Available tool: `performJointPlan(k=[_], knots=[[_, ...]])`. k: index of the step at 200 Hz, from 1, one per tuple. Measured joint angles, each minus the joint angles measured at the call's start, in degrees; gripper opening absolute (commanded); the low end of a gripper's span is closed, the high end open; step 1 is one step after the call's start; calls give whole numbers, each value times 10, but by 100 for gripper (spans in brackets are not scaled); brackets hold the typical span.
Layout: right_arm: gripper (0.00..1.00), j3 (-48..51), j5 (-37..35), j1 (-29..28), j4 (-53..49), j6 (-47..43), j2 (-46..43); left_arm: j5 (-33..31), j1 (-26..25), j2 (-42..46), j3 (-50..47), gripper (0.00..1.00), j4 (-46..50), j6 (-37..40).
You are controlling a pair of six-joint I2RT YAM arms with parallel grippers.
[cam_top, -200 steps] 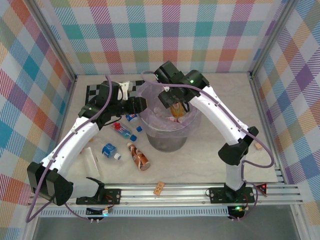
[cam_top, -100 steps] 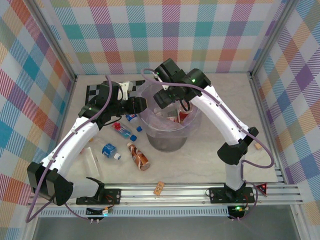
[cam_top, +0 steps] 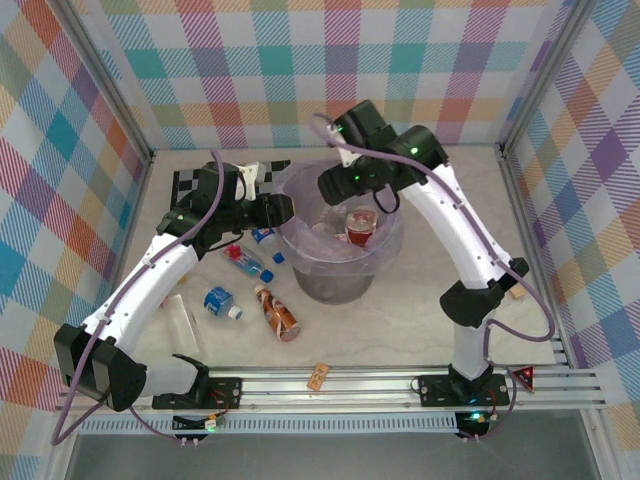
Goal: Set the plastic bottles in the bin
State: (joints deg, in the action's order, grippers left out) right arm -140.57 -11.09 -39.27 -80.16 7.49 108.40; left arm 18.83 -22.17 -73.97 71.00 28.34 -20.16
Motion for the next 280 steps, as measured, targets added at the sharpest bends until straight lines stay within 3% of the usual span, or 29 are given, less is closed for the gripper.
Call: performJointPlan(k=[33, 60, 98, 147, 185, 229, 280], knots=[[80, 113, 132, 149, 47, 55, -80, 0, 0, 0, 0, 64, 0, 0], [85, 189, 164, 236, 87, 97, -141, 0, 0, 0, 0, 64, 0, 0], [89, 287, 161, 256, 146, 181, -184, 0, 0, 0, 0, 64, 0, 0], [88, 475, 150, 314, 249, 383, -190, 0, 0, 0, 0, 65, 0, 0], [86, 594, 177, 317, 336, 527, -190, 0, 0, 0, 0, 64, 0, -1], [86, 655, 204, 304, 428, 637, -169, 0, 0, 0, 0, 64, 0, -1], [86, 657, 230, 275, 490, 693, -77, 0, 0, 0, 0, 64, 0, -1]])
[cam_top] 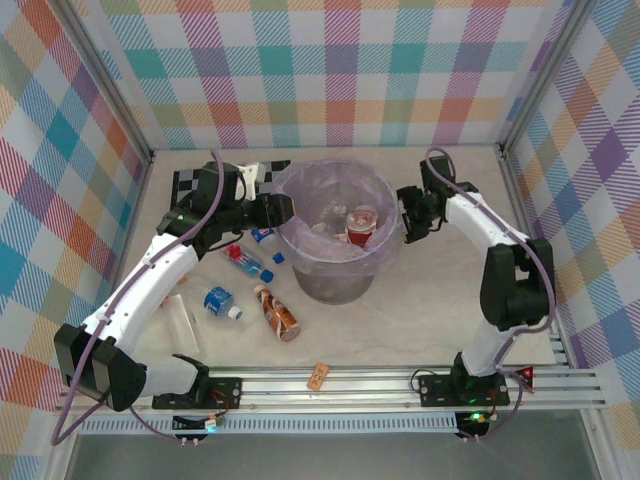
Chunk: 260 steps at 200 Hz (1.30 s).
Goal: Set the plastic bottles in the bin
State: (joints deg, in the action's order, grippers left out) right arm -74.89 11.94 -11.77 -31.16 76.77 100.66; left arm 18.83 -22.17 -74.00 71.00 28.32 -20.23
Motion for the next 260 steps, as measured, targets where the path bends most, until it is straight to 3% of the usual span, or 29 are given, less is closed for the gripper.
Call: performJointPlan(k=[115, 208, 260], knots=[[85, -66, 7, -44, 33, 64, 131, -4, 0, -4, 0, 64, 0, 1], [63, -97, -19, -36, 48, 100, 178, -9, 0, -6, 0, 65, 1, 1], [52, -82, -25, 8, 68, 109, 172, -10, 0, -6, 0, 65, 1, 1]])
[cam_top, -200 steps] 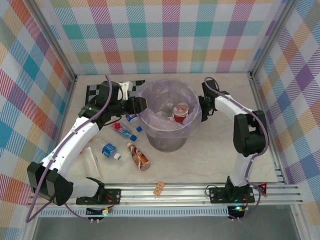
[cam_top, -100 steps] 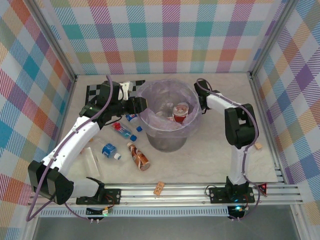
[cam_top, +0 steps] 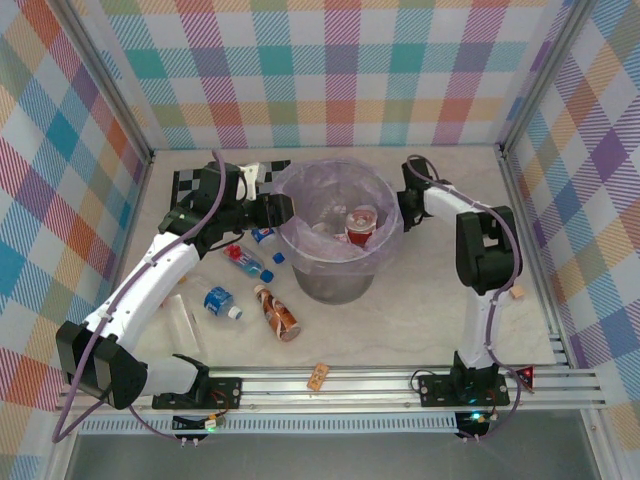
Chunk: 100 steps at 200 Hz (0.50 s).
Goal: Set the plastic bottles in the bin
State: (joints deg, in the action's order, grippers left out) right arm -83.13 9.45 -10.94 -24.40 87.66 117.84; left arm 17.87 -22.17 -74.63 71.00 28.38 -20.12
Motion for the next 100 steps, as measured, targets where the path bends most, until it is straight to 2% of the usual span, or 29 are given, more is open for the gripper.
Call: performJointPlan(k=[53, 100], knots=[[47, 70, -7, 79, 14, -3, -50, 0, 0, 0, 0, 65, 0, 0], [45, 104, -21, 141, -17, -50, -115, 1, 0, -1, 0, 65, 0, 0]])
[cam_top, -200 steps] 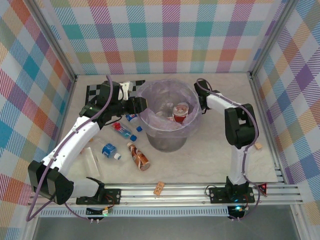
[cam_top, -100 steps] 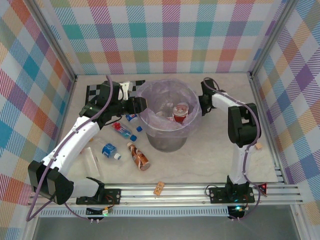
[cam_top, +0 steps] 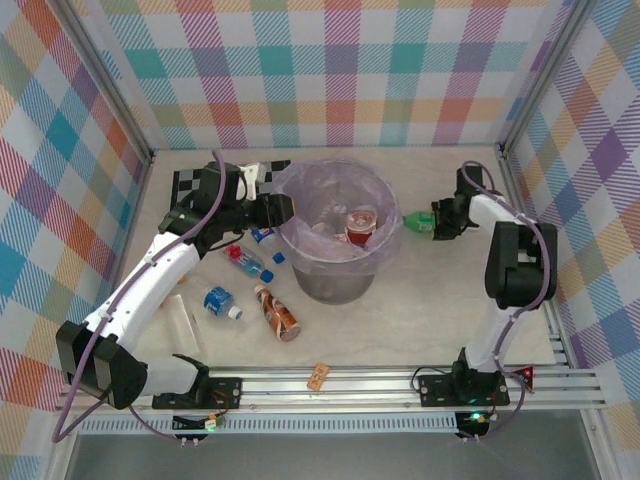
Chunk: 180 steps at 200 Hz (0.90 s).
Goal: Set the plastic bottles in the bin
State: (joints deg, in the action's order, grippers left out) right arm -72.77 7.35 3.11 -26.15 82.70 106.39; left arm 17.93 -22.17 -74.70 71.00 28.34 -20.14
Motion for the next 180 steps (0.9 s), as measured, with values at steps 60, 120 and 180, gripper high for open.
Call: performJointPlan(k=[60, 120, 180], knots=[[44, -45, -3, 38, -77, -119, -140, 0, 0, -5, 0, 65, 0, 0], [46, -193, 37, 17, -184, -277, -215, 2, 2, -5, 0, 65, 0, 0], [46, -353, 58, -137, -240, -384, -235, 6, 2, -5, 0, 65, -8, -7]])
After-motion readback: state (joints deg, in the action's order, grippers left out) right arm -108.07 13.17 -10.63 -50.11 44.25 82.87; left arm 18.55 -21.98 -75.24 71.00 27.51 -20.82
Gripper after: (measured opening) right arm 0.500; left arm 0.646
